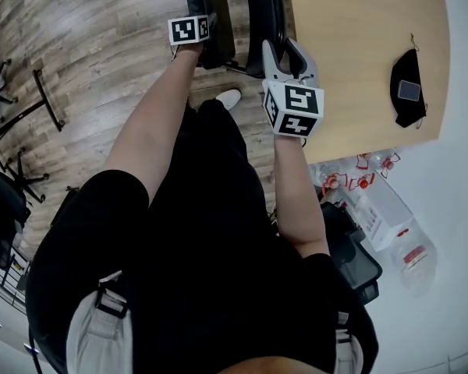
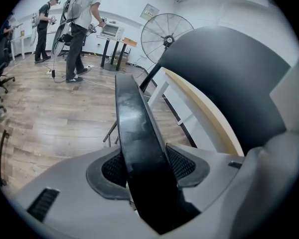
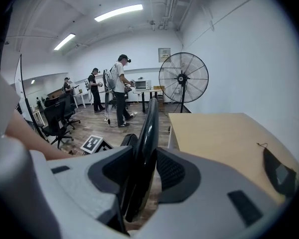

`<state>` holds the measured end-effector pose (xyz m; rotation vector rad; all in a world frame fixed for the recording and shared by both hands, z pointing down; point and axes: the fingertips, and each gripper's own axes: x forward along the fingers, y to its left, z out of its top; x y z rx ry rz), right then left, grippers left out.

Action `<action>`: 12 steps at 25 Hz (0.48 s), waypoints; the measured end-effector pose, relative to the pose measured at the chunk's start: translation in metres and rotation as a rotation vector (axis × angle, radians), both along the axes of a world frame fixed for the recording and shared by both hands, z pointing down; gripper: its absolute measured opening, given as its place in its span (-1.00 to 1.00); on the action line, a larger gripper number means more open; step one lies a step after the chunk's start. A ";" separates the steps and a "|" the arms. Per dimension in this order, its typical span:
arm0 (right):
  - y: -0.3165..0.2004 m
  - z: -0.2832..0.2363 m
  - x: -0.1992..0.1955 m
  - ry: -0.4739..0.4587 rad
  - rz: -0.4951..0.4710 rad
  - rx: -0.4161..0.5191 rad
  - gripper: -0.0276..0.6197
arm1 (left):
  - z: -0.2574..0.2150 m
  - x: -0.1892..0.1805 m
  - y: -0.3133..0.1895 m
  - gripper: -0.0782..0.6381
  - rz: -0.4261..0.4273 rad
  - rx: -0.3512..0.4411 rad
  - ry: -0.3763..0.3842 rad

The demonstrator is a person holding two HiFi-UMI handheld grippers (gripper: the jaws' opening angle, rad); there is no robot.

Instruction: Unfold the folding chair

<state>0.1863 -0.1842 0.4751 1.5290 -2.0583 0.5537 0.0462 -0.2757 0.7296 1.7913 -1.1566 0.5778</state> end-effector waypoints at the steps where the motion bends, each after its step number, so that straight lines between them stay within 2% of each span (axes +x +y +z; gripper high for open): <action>1: 0.000 0.001 -0.001 0.002 0.006 -0.003 -0.46 | 0.002 -0.009 0.001 -0.16 -0.006 -0.006 0.011; 12: 0.009 0.010 -0.042 0.025 0.007 -0.010 -0.46 | 0.024 -0.088 0.017 -0.16 -0.012 -0.034 0.113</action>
